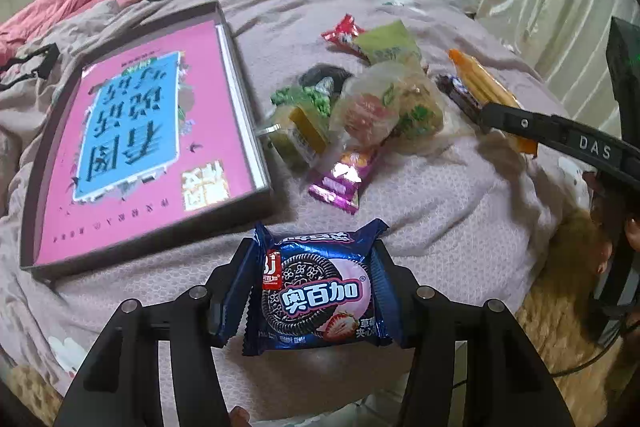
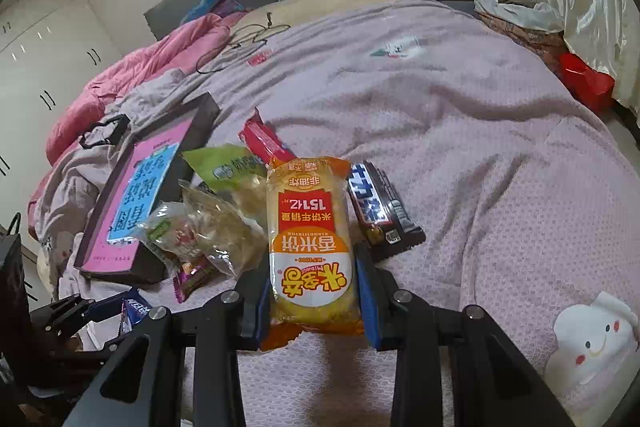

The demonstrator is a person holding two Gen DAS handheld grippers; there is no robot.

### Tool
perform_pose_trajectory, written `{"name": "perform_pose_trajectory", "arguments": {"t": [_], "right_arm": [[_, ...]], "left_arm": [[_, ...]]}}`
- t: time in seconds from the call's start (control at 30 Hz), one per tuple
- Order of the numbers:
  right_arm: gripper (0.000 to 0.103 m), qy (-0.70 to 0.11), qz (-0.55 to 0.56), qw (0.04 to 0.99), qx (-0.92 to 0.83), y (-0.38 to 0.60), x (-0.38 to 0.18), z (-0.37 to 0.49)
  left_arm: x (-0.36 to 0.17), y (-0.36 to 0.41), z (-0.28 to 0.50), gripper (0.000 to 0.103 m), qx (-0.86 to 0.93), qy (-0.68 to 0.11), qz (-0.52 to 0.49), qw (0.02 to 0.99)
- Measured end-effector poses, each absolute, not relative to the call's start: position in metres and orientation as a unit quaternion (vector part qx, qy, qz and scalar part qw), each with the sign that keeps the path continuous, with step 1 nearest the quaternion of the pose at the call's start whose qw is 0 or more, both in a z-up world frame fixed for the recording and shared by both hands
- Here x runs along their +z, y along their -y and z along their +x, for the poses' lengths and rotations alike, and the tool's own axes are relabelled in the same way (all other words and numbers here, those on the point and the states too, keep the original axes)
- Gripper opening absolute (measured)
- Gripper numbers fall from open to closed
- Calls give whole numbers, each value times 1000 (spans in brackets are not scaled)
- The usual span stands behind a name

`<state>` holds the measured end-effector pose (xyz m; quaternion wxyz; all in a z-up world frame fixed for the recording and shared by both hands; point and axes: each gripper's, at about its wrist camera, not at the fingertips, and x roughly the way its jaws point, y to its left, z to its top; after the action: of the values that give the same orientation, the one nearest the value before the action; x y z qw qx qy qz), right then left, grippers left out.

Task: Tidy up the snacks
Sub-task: 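Carry the biscuit pack and rice-cake pack over the pink tray with both tools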

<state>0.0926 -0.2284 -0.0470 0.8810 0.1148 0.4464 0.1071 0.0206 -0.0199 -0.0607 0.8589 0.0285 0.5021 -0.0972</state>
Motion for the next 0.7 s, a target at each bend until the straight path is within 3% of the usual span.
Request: {"name": "perform_pose_trajectory", "arguments": {"t": [0.4,0.7], "right_arm": [[36,-393,91,899,169,179,-3,83],[36,-392,63,888,232,103,10,91]], "left_arm": [[-9,-19,23,57,-57,-447,4,893],[-13,-93,37,58,23,-451,-30,892]]}}
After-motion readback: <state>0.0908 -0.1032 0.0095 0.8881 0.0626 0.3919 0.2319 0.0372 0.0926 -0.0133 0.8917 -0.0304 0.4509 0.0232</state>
